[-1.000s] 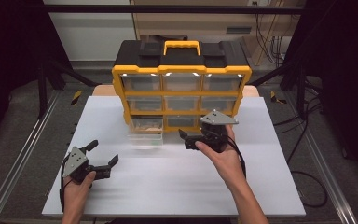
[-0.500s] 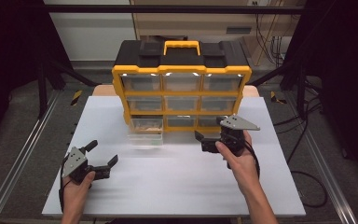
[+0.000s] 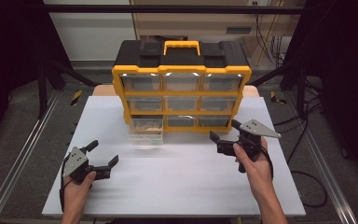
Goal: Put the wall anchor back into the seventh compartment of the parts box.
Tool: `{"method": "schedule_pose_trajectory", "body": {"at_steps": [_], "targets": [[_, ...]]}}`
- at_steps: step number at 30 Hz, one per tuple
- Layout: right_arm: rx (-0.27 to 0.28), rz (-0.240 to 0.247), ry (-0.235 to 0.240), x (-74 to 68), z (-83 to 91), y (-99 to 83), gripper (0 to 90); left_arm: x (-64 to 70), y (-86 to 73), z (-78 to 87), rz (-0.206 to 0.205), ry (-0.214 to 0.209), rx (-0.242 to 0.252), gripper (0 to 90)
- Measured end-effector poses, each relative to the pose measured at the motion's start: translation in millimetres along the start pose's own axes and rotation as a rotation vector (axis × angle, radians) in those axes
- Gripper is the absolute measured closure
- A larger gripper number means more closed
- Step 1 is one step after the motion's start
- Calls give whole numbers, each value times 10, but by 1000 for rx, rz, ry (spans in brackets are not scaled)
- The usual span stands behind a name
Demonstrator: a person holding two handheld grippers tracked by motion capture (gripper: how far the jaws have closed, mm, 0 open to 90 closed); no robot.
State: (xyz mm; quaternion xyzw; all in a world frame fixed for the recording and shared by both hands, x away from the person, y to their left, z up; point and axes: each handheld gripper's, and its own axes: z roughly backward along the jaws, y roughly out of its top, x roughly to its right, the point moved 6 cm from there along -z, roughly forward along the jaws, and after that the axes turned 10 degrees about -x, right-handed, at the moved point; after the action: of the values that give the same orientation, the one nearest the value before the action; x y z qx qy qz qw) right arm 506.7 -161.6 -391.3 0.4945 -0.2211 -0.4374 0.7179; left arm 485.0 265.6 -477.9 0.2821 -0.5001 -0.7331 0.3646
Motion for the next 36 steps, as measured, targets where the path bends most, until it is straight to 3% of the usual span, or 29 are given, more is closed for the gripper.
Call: {"method": "schedule_pose_trajectory", "body": {"at_steps": [15,25,36], "targets": [[23,6,-76,271,223,-232,70,8,5,27,-1,-11,8,12],[44,15,-95,405,343,-353,67,9,4,27,-4,-11,7,12],[48,-7,-101,524,381,-580,68,30,3,26,-13,-15,1,12]]}}
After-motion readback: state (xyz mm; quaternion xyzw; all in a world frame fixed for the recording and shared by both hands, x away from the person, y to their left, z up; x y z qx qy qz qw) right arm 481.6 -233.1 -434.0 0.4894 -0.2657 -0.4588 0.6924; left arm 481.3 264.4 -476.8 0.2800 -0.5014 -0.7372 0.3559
